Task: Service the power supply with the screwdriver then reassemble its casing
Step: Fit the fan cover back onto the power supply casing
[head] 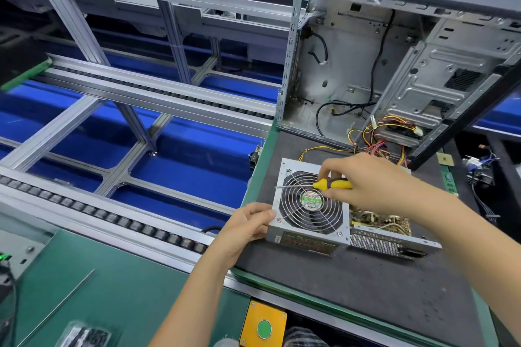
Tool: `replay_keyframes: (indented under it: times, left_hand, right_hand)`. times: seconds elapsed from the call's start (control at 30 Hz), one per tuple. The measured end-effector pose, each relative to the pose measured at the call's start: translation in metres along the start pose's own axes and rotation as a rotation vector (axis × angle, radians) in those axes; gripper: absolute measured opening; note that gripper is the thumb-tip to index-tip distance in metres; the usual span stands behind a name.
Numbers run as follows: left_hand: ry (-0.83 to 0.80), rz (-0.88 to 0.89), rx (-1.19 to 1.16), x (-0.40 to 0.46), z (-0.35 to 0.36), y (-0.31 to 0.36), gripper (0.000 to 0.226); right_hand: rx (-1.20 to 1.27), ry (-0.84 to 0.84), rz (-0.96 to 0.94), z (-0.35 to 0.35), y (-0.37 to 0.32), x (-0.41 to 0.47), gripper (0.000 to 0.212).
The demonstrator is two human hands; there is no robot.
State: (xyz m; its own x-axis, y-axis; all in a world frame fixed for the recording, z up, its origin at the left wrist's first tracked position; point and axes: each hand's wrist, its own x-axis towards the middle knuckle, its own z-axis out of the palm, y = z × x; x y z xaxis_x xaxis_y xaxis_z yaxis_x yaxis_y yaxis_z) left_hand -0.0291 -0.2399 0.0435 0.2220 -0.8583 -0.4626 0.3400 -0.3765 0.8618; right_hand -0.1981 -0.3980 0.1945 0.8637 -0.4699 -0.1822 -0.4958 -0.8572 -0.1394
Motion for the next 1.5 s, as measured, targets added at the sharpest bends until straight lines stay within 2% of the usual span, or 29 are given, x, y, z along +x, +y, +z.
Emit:
replay_keyframes:
  times: [0.1,0.2,0.3,0.57,0.97,1.07,1.2,1.33,1.4,1.5]
  left_hand:
    - [0.092,0.098,0.173,-0.003,0.0,0.003,0.04]
    - [0.061,0.206,0.303,-0.005,0.005,0.004,0.041]
    - [0.009,0.228,0.265,-0.009,0.007,0.005,0.034]
    - [0.003,0.177,0.199,-0.012,0.012,0.004,0.029]
    - [-0.016,0.168,0.23,-0.014,0.01,0.008,0.028]
    - [-0.022,0.165,0.23,-0.015,0.01,0.009,0.028]
    - [-0.022,0.168,0.216,-0.014,0.01,0.009,0.028]
    - [-0.025,0.171,0.234,-0.014,0.01,0.009,0.028]
    - [-0.021,0.167,0.238,-0.014,0.01,0.01,0.028]
    - [-0.015,0.158,0.242,-0.015,0.01,0.01,0.028]
  right_hand:
    - [0.035,-0.018,0.045,0.011,0.003,-0.001,0.024]
    - [0.054,-0.054,0.037,0.014,0.002,-0.003,0.022]
    - [0.017,-0.094,-0.018,0.011,-0.001,-0.006,0.022]
    - [-0.208,-0.017,-0.096,0.0,-0.01,-0.005,0.027]
    - [-0.26,-0.047,-0.107,-0.006,-0.023,-0.005,0.029]
    - [-0.281,-0.085,-0.099,-0.008,-0.028,-0.006,0.027]
    - [-0.427,-0.1,-0.12,-0.013,-0.041,-0.007,0.022]
    - [-0.567,-0.095,-0.176,-0.018,-0.055,-0.001,0.01]
    - [-0.598,-0.083,-0.205,-0.02,-0.061,0.003,0.036]
    - [-0.606,-0.083,-0.23,-0.022,-0.063,0.008,0.047]
